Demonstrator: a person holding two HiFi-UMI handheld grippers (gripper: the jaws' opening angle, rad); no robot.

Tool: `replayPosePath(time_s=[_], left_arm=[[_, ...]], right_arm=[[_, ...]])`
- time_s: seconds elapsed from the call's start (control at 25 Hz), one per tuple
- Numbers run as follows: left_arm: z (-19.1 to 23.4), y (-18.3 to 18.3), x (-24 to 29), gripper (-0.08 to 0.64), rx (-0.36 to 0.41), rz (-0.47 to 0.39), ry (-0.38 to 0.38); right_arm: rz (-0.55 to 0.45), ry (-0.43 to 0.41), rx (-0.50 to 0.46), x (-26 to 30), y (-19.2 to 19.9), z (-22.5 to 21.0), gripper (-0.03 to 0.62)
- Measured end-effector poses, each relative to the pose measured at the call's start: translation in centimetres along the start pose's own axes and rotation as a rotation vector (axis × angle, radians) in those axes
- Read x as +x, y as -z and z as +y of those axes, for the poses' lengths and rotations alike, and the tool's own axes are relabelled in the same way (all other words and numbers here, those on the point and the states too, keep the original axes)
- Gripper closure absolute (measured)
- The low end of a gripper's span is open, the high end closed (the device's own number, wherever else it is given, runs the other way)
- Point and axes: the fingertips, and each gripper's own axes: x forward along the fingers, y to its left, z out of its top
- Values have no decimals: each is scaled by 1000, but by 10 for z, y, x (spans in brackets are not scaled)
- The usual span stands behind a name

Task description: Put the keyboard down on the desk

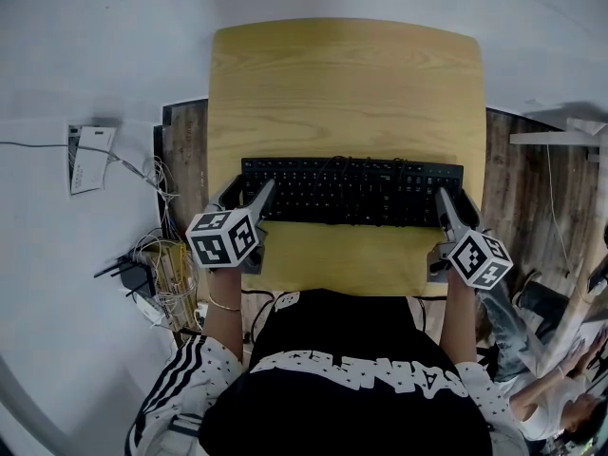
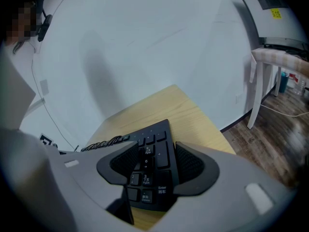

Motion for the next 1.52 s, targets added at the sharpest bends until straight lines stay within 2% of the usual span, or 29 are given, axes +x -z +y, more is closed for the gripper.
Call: replayPosePath(time_s=[0.76, 0.96, 1.12, 1.24, 1.36, 1.52], left_arm=[[-3, 4, 1, 281, 9, -26, 38], [0, 3, -1, 269, 23, -28, 33], [-2, 6, -4, 267, 47, -31, 21], [-2, 6, -7, 267, 42, -38, 18], [0, 3, -11, 267, 29, -52, 15], [0, -2, -17, 283, 22, -77, 19]], right_arm=[[-33, 19, -65, -3, -2, -4, 345], [-25, 25, -124, -4, -3, -2, 318], [-36, 32, -119, -7, -2, -2, 314], [-55, 42, -121, -10, -5, -3, 288], [-89, 54, -142, -14, -13, -1, 307], [-161, 39, -156, -22, -25, 10, 385]])
